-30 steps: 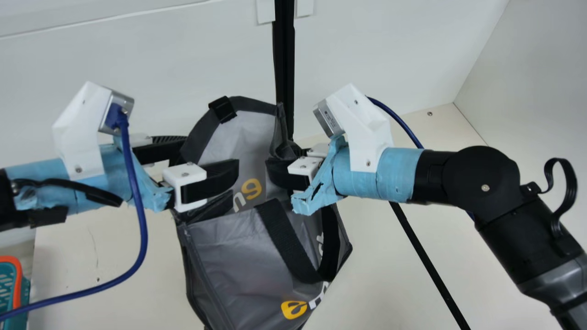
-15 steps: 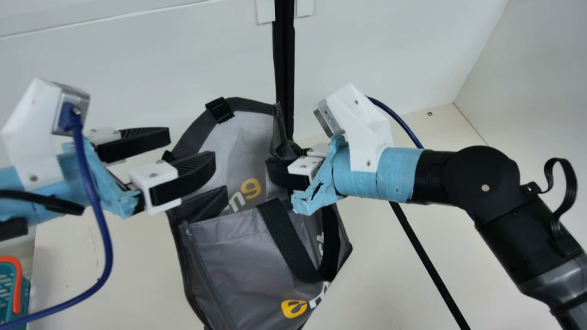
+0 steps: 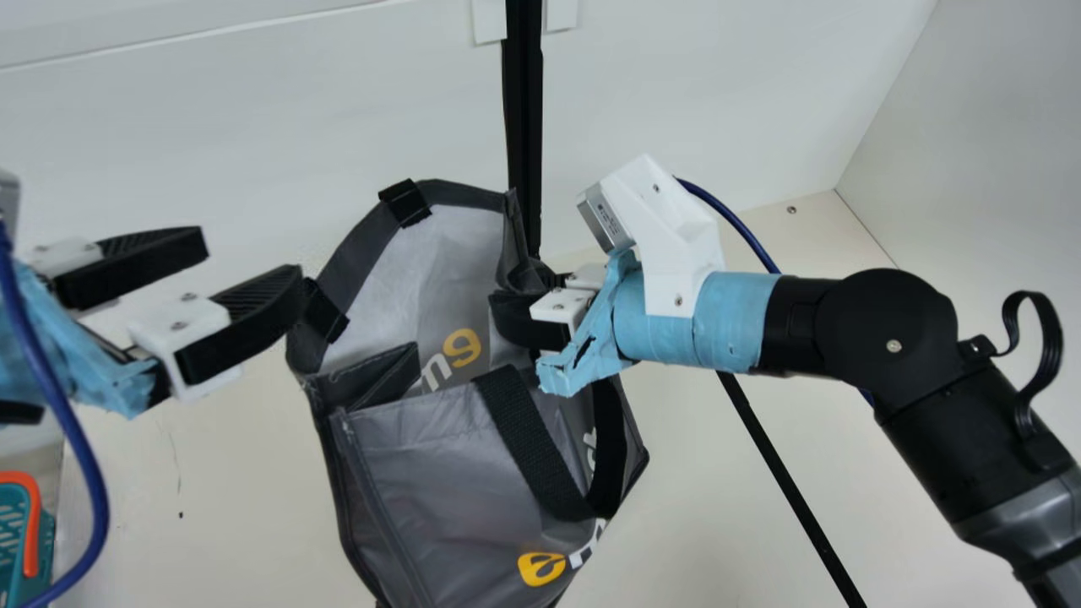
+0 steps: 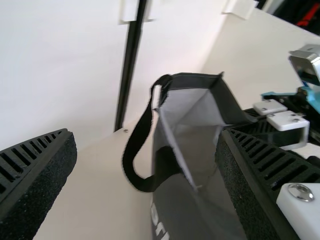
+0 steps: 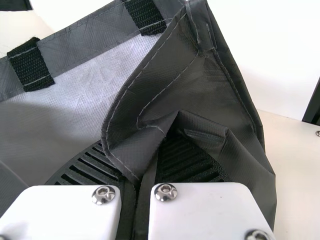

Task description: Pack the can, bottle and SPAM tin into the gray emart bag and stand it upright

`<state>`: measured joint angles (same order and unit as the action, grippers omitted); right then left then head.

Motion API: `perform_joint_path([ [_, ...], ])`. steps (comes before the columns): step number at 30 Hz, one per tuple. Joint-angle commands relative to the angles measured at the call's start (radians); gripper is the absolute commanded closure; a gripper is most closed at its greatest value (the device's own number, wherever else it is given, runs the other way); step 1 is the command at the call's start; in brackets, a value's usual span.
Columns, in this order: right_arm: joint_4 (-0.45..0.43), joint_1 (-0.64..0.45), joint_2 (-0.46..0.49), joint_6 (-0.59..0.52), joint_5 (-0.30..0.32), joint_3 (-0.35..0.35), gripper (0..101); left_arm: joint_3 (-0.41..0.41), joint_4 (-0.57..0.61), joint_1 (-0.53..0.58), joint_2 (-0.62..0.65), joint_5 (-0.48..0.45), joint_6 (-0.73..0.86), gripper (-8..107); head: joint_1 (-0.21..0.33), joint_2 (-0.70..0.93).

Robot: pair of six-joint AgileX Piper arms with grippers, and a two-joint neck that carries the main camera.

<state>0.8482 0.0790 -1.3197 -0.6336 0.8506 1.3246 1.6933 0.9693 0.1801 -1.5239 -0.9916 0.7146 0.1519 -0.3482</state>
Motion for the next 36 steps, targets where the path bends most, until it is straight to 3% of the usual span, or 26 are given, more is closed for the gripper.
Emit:
perform_joint_path([
  [1,0.0,0.0,0.0,0.0,0.0,0.0,101,-0.014,-0.065,-0.008,0.02,0.011,-0.034,9,0.023,-0.001],
  [13,0.0,0.0,0.0,0.0,0.0,0.0,101,-0.074,-0.464,-0.027,0.112,0.05,-0.303,9,0.023,-0.001],
  [25,0.0,0.0,0.0,0.0,0.0,0.0,101,-0.119,-0.876,-0.005,0.187,-0.006,-0.564,9,0.023,-0.001],
  [33,0.0,0.0,0.0,0.0,0.0,0.0,101,-0.174,-1.052,0.023,0.232,-0.052,-0.683,9,0.023,-0.001],
  [36,0.0,0.0,0.0,0.0,0.0,0.0,101,-0.183,-1.042,0.026,0.24,-0.058,-0.689,9,0.023,-0.001],
])
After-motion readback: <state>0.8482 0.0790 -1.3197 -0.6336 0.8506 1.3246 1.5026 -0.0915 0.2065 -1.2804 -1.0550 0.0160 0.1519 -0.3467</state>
